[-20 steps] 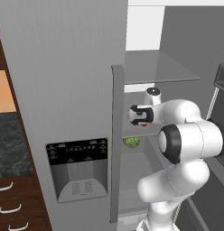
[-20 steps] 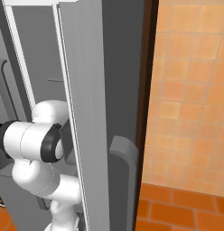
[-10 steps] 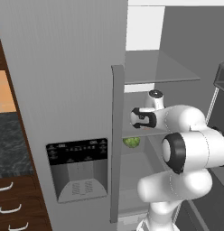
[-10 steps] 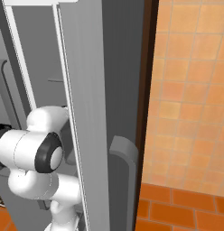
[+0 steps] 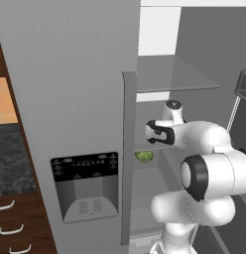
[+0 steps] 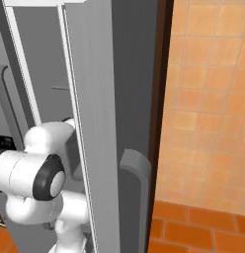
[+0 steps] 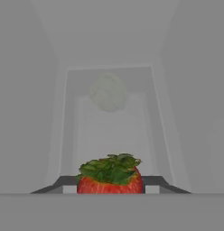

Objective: Take the strawberry from the fridge and place it on top of the pancake, located on the dining counter.

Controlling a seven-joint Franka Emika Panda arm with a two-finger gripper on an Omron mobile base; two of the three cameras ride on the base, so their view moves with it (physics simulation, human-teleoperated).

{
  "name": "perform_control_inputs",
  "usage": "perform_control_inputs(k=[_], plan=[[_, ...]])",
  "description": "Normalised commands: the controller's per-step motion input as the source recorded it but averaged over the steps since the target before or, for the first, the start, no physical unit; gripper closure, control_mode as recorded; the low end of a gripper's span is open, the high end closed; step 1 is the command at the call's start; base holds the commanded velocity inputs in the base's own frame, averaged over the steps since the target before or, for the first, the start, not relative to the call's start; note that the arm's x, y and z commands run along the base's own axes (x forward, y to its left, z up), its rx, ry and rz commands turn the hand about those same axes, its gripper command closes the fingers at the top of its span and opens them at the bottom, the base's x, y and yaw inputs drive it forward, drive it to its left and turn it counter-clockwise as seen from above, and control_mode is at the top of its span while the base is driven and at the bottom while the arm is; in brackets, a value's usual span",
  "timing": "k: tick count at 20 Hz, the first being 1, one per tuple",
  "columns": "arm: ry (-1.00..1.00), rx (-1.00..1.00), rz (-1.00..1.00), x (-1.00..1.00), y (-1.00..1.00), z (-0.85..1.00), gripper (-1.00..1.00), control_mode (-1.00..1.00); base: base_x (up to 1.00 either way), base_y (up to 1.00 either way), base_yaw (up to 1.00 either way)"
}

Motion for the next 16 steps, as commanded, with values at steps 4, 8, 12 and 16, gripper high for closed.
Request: perform_control_inputs(k=[4, 8, 12, 16], plan=[[-0.10, 0.00, 0.00, -0.45, 0.00, 0.24, 1.00, -1.00, 0.00, 0.00, 0.00], [-0.01, 0.00, 0.00, -0.39, 0.00, 0.58, 1.00, -1.00, 0.00, 0.00, 0.00], [0.00, 0.00, 0.00, -0.55, 0.00, 0.26, 1.00, -1.00, 0.00, 0.00, 0.00], [0.00, 0.01, 0.00, -0.83, 0.00, 0.02, 1.00, -1.00, 0.00, 0.00, 0.00]])
